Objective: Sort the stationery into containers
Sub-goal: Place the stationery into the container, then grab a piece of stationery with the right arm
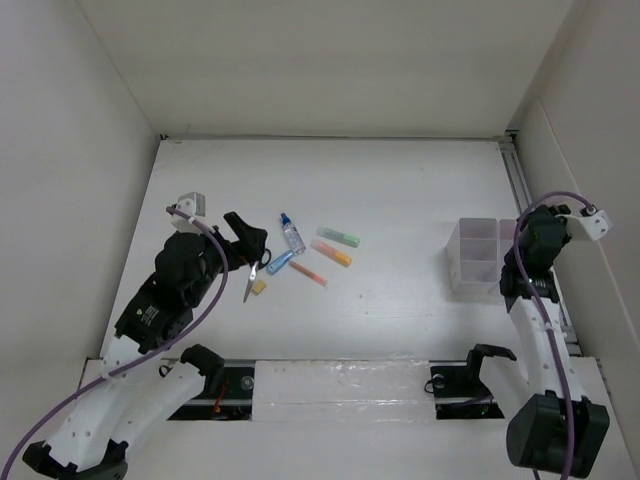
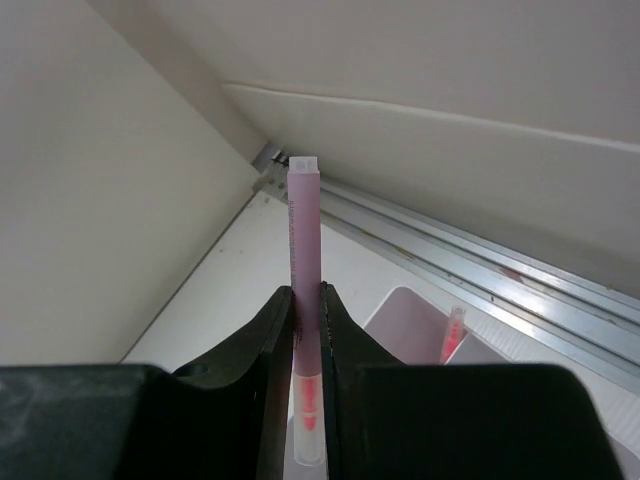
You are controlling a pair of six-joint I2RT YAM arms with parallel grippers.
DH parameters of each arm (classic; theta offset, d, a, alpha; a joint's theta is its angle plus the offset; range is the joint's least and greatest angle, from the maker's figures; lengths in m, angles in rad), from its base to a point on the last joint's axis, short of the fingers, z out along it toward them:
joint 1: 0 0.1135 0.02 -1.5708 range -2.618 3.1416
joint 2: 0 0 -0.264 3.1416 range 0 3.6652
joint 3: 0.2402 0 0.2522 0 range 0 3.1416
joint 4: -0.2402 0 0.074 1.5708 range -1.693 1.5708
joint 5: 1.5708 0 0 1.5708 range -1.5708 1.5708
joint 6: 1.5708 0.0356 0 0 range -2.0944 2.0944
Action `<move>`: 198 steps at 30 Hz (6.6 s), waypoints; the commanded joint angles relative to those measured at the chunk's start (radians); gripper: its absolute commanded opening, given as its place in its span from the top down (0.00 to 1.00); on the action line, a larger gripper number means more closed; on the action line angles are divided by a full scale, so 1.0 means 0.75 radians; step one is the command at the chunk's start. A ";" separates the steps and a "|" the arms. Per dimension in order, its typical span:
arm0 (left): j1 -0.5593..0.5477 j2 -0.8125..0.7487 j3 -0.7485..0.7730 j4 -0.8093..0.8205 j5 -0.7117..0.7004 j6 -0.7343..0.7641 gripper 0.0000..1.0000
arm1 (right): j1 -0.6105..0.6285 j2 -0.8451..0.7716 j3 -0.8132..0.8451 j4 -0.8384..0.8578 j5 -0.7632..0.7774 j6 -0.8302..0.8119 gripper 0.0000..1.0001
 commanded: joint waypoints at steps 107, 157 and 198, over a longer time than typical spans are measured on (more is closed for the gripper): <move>0.005 -0.022 0.007 0.027 -0.034 0.024 0.00 | 0.159 0.633 0.296 -0.175 0.546 0.108 0.70; 0.005 0.061 0.062 -0.162 -0.421 -0.227 0.00 | 1.548 1.601 1.110 -0.464 -0.653 -0.598 0.51; 0.005 0.027 0.050 -0.123 -0.351 -0.170 0.00 | 1.115 0.638 0.724 -0.368 -0.367 -0.212 1.00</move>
